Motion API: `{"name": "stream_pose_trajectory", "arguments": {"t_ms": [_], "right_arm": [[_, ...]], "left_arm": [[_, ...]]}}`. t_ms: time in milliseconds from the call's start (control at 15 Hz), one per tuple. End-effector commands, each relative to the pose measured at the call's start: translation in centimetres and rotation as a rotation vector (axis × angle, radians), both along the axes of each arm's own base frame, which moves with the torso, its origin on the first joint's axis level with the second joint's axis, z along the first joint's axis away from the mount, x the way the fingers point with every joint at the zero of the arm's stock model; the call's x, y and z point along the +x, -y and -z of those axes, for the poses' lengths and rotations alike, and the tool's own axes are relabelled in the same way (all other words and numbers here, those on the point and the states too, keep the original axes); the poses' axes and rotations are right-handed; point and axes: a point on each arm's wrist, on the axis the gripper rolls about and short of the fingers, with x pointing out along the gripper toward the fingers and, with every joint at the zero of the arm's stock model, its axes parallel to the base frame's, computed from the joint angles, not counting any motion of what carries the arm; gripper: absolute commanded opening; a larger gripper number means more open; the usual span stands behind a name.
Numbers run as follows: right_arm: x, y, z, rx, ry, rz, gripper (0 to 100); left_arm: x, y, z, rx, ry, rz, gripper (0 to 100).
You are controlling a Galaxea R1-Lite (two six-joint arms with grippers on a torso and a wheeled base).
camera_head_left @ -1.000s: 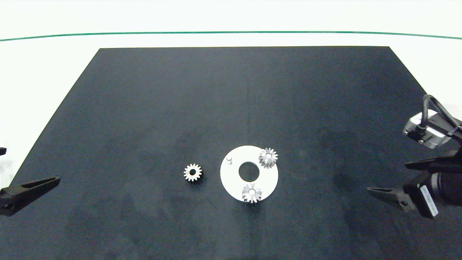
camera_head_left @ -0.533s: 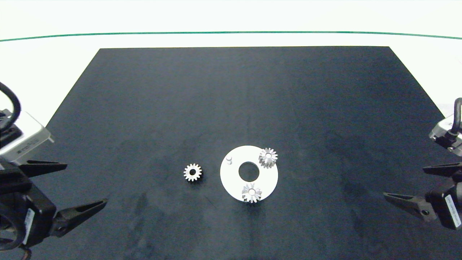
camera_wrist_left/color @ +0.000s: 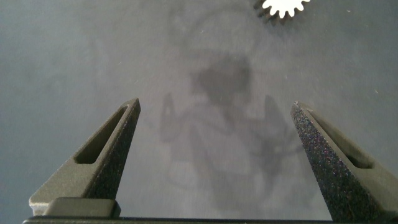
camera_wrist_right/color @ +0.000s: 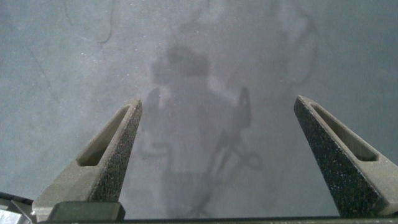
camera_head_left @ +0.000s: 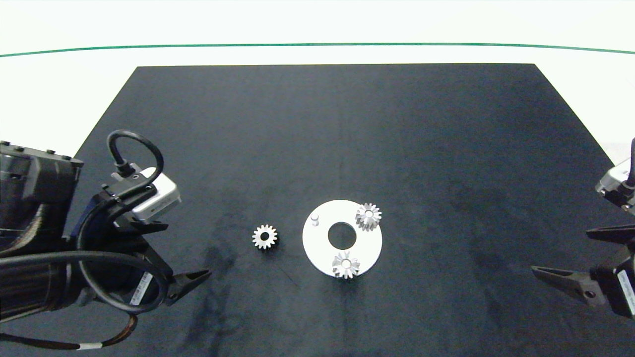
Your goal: Install three planetary gears onto the carrier pins
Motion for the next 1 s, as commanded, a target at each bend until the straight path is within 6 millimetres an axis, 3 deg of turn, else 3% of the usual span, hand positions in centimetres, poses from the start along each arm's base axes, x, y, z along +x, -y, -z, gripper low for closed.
{"name": "stream_pose_trajectory", "arguments": {"t_ms": [67,600,1000], "right_arm": [[0.1,0.0,0.1,-0.004,-0.005,0.002,100],[0.4,0.1,0.1,-0.004,-0.008,0.011,100],[0.5,0.0,0.3,-0.006,-0.017,0.01,100]], "left_arm": [[1.8,1.6,1.2,0.034,-0.053,0.024,100],[4.4,5.1,2.1,0.023,-0.103,0.08,100],[6.0,6.4,1.9,0.0,-0.085,0.08,100]]}}
